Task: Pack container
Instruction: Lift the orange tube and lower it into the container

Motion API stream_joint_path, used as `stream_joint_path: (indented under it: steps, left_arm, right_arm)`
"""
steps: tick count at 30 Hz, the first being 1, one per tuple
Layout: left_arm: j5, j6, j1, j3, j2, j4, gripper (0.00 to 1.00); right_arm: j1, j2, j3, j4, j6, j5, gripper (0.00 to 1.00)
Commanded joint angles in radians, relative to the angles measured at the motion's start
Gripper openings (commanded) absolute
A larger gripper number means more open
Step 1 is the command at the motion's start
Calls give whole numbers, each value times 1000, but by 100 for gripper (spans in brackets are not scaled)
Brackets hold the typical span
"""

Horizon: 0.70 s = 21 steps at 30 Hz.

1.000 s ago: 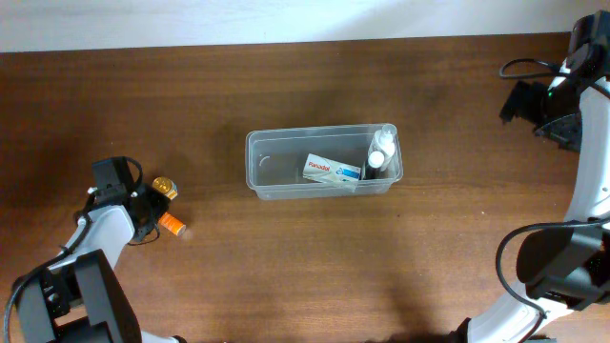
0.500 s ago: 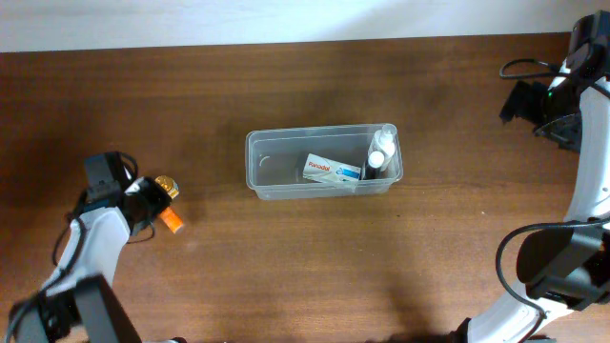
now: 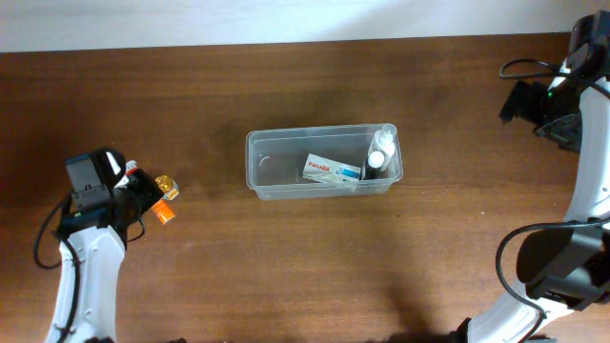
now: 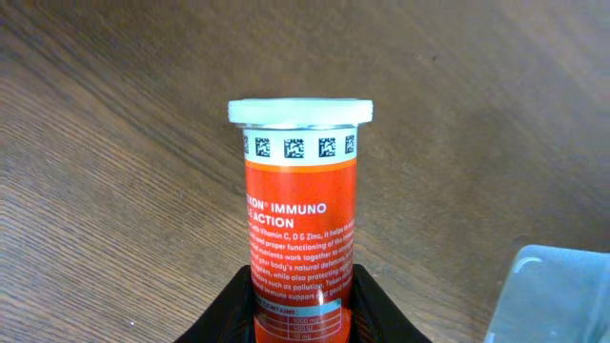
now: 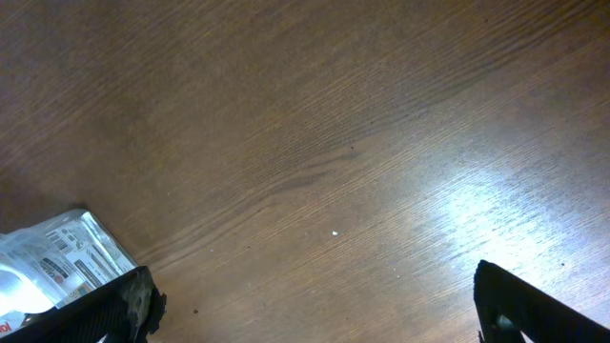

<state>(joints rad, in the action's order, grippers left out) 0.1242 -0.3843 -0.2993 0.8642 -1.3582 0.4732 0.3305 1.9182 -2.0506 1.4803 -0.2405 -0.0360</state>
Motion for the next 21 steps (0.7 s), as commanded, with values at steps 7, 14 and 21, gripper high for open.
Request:
stream_joint_path:
  steps: [7, 14, 21]
  left_arm:
    - [32, 46, 6, 50, 113, -74, 12]
    - [74, 47, 116, 50, 119, -268, 12]
    - [48, 134, 308, 50, 119, -445, 12]
  right_arm:
    - [-2, 2, -1, -3, -12, 2, 98]
    - [-2, 2, -1, -3, -12, 2, 98]
    - [-2, 2, -1, -3, -12, 2, 98]
